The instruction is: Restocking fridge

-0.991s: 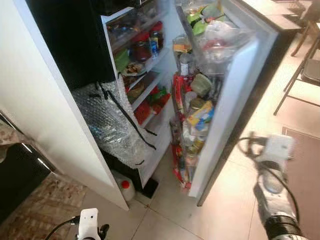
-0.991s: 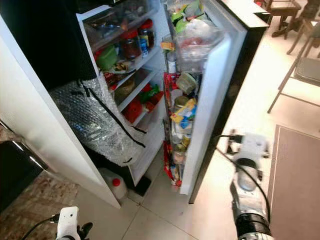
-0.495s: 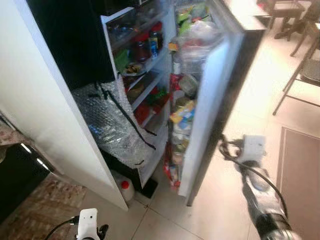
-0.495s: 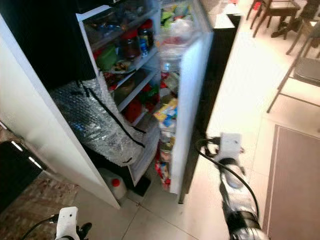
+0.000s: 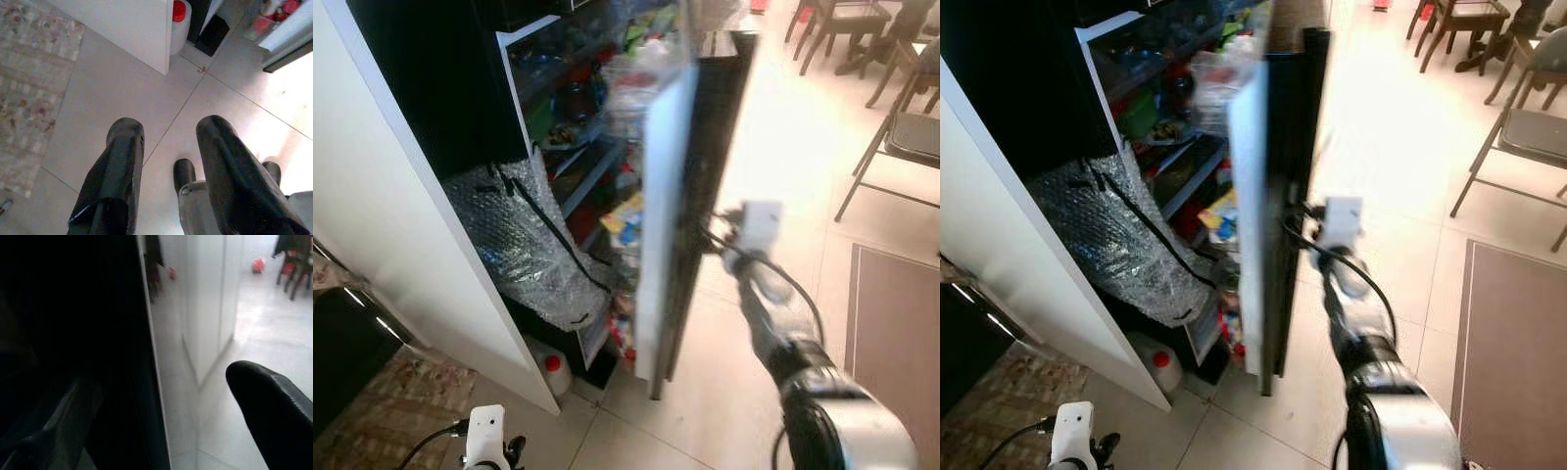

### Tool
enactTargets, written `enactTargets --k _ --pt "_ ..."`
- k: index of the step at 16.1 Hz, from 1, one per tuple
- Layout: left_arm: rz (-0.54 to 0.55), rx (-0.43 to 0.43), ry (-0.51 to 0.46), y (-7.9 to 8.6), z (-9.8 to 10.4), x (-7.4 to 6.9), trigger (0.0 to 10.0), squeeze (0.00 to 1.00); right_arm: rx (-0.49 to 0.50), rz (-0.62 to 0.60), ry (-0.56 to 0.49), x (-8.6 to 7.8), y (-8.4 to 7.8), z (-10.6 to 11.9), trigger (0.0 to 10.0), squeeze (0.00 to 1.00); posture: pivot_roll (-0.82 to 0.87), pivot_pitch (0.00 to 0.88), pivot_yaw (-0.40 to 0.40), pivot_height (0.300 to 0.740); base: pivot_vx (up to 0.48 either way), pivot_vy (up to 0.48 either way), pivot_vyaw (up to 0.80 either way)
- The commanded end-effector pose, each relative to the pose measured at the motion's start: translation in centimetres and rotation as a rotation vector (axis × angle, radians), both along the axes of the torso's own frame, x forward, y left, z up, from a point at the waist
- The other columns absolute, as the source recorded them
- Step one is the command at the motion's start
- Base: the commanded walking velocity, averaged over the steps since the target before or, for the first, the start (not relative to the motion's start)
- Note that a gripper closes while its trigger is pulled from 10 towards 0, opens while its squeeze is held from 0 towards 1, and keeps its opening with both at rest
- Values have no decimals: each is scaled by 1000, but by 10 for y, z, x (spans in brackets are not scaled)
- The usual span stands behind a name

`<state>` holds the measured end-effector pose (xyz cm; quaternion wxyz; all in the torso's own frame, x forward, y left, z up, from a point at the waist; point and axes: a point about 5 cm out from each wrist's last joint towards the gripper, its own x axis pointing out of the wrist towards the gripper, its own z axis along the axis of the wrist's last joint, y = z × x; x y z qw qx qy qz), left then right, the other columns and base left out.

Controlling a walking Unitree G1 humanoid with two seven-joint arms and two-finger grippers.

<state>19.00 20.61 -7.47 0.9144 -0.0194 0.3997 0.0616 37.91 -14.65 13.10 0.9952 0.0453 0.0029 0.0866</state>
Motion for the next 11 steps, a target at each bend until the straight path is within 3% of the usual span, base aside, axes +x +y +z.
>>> enactTargets --k 1,5,8,11 --pt "-3 12 29 0 -4 -6 10000 0 -1 72 -32 1 16 5 10000 0 -61 0 48 740 0 0 0" --pt "-2 9 48 -1 -7 -14 10000 0 -10 159 -8 -18 21 -19 10000 0 -70 7 46 740 0 0 0" --pt "-6 7 58 -2 -9 -16 10000 0 -18 160 37 -34 5 -40 10000 0 -77 8 45 740 0 0 0" --pt "-3 0 50 -3 -8 -14 10000 0 -26 150 52 -36 0 -43 10000 0 -76 3 43 740 0 0 0"
